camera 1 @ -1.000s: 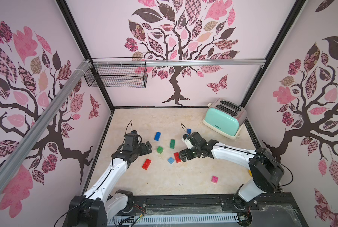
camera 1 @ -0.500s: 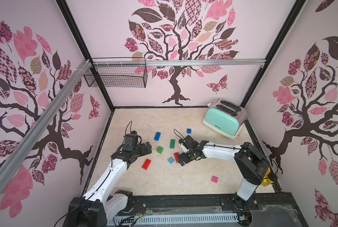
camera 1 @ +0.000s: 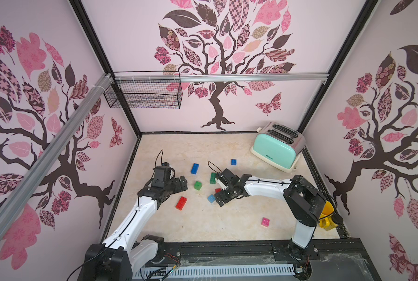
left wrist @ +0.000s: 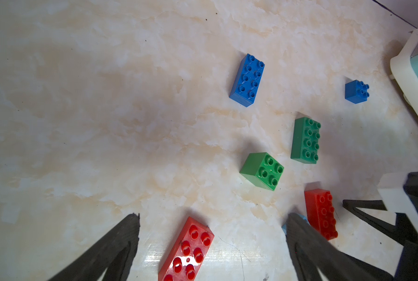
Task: Assemble a carrot with lego
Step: Adjust the lego brick at the center of the board.
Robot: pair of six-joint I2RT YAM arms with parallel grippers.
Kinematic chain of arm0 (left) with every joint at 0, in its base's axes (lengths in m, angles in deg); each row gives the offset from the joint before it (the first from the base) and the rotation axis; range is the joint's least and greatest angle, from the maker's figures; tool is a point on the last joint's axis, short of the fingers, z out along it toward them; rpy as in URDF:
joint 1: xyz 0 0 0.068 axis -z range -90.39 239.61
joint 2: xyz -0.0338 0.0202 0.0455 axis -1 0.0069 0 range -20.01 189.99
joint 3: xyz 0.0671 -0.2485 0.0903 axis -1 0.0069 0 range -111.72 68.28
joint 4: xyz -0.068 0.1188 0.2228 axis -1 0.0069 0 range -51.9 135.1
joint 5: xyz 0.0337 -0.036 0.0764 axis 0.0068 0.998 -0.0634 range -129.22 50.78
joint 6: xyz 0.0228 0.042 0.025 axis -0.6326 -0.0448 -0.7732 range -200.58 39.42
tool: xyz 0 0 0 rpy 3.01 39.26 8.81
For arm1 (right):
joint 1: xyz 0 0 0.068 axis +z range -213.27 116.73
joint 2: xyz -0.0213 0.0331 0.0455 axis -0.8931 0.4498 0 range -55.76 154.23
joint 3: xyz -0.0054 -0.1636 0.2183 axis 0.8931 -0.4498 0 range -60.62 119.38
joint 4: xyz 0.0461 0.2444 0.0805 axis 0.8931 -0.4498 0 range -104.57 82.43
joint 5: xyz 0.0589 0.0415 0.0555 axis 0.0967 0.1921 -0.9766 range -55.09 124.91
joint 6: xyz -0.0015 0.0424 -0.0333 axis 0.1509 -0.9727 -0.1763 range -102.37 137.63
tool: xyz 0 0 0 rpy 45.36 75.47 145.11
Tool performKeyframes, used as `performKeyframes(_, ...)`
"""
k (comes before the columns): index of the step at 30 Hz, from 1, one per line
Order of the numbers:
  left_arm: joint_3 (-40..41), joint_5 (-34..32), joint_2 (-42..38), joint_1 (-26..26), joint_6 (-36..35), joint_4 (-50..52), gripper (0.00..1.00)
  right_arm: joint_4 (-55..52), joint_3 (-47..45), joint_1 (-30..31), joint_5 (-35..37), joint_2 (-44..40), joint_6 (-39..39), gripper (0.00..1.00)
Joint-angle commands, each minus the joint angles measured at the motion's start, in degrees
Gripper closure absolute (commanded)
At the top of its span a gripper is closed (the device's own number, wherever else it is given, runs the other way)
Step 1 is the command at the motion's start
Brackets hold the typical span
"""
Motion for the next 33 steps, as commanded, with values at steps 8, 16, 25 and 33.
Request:
performKeyframes(8, -0.21, -0.60, -0.42, 0.16, -0.90, 0.42, 0.03, -5.37, 0.47, -4.99, 9.18, -0.09, -3.19, 0.00)
performKeyframes(16, -0.26, 0.13, 0.54, 0.26, -1.40, -0.28, 0.03, -7.48, 2.60, -9.11, 4.51, -2.04, -3.87, 0.01)
performKeyframes(25, -0.03, 1.02, 1.04, 0.78, -1.34, -1.19, 0.03, -9.24, 9.69, -5.02, -0.81, -0.59, -12.00, 0.03)
performKeyframes(33, -0.26, 1.13, 1.21, 1.02, -1.72, -0.85, 0.03, -15.05, 16.76, -3.88, 7.68, 8.08, -7.01, 0.01)
